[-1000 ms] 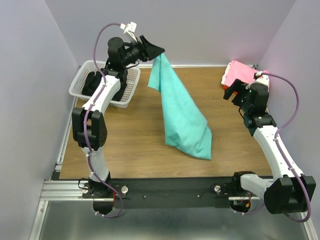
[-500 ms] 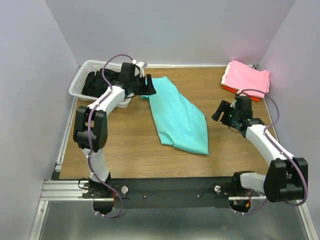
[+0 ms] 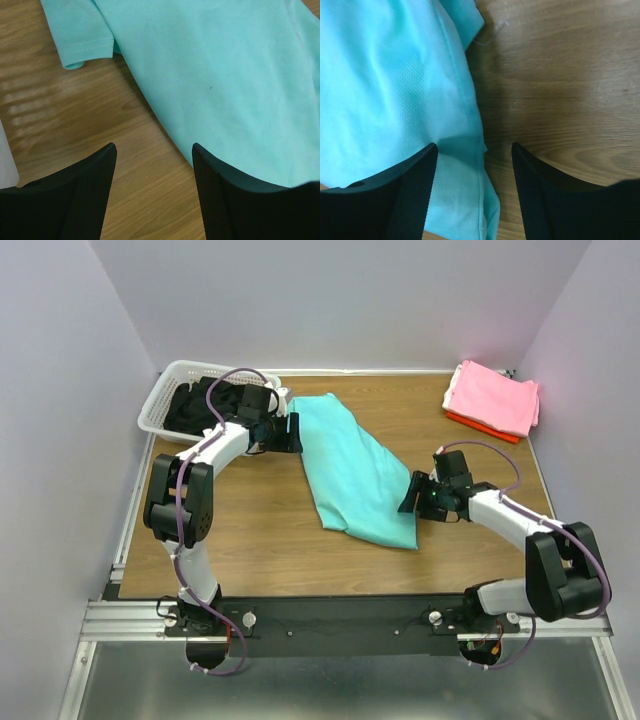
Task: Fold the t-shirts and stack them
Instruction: Flatten the tshirt out
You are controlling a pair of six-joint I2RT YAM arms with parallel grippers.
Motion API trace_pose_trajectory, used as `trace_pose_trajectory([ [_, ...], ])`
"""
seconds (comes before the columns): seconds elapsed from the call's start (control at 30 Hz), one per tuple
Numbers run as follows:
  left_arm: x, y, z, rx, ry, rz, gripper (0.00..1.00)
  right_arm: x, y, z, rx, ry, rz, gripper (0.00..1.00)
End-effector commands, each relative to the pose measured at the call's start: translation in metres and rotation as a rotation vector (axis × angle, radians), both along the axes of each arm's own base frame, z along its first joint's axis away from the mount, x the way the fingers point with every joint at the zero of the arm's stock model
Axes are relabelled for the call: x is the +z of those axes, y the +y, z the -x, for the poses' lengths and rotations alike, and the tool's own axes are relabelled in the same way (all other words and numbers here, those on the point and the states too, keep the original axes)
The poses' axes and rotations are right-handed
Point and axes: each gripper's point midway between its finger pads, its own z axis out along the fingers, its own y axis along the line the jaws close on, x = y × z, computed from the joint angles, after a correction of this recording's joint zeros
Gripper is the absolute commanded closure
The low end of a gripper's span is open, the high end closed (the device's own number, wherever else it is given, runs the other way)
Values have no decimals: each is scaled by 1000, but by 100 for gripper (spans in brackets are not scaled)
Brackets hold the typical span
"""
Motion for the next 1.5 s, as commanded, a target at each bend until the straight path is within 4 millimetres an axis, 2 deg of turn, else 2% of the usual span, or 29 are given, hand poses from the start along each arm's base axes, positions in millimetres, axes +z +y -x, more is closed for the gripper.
trace_pose_trajectory([
  [0.0,14,3,-3,-3,-47,-22,30,-17,5,15,18,79,-19,34],
  [0.07,12,2,-5,-1,-47,-20,30,-23,6,17,38,101,-16,41],
  [0.13,12,1,-8,-2,-49,-18,31,-22,11,14,67,104,-33,59],
  [0.17,12,1,-9,0,-50,-18,32,-20,13,12,73,100,-40,81],
  [0.2,14,1,-12,2,-57,-19,32,-12,16,4,80,78,-48,93],
  [0.23,15,1,-14,3,-60,-19,32,-8,15,0,73,68,-39,99],
  [0.27,13,1,-17,6,-59,-23,32,-3,13,-5,55,56,-25,100],
  [0.4,10,7,-30,45,-60,-68,33,36,-16,-37,-68,-26,124,100],
  [0.43,13,7,-33,52,-68,-69,33,53,-31,-50,-113,-69,203,100],
  [0.53,6,8,-40,73,-57,-79,34,75,-60,-71,-177,-117,294,100],
  [0.57,4,9,-42,81,-55,-85,34,77,-67,-76,-189,-120,311,100],
  [0.63,3,11,-50,108,-58,-93,34,69,-89,-82,-215,-87,360,100],
  [0.73,-8,9,-57,129,-33,-92,36,61,-109,-94,-243,-53,377,100],
  [0.8,-10,5,-61,135,-21,-75,37,66,-114,-106,-248,-65,378,99],
  [0.93,-17,-7,-61,126,18,-33,42,55,-115,-121,-224,-35,370,100],
  [1.1,-20,-34,-38,102,73,82,42,40,-114,-129,-191,3,367,99],
  [1.13,-27,-36,-33,101,84,94,43,39,-114,-130,-185,5,367,99],
  [1.33,-49,-32,-20,132,146,83,42,36,-115,-130,-171,14,362,100],
  [1.47,-52,-27,-21,155,143,54,43,33,-113,-127,-170,23,350,100],
])
